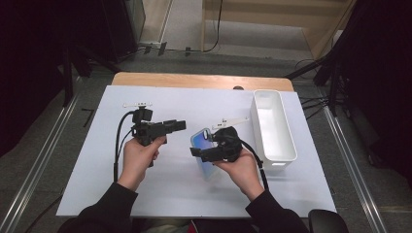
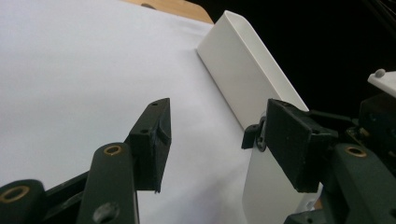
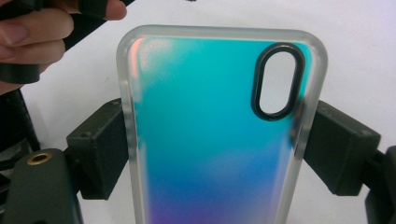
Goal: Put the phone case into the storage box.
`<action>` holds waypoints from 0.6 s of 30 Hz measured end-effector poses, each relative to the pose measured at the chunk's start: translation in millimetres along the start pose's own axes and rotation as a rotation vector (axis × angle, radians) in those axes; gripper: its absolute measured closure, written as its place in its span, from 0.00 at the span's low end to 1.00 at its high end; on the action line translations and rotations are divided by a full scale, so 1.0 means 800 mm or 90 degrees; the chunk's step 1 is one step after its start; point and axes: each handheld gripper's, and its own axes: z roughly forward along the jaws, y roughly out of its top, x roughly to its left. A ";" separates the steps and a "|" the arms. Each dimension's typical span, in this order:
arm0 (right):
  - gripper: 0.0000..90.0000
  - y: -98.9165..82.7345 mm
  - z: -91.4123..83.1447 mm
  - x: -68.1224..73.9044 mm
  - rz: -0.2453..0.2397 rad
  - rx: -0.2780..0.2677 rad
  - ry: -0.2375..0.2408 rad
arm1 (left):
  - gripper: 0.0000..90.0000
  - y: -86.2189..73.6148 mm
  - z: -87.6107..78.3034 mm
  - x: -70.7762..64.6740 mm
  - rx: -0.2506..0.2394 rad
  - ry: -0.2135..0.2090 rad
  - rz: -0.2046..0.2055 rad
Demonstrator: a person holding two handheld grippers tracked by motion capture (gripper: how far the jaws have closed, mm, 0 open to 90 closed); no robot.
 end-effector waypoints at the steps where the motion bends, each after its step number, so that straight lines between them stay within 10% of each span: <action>1: 0.16 0.000 -0.002 -0.001 -0.002 -0.001 0.001 | 0.44 0.000 0.000 0.001 0.008 -0.003 0.005; 18: 0.16 0.000 -0.015 -0.006 -0.016 -0.006 0.033 | 0.41 -0.012 0.000 0.007 0.092 -0.012 0.077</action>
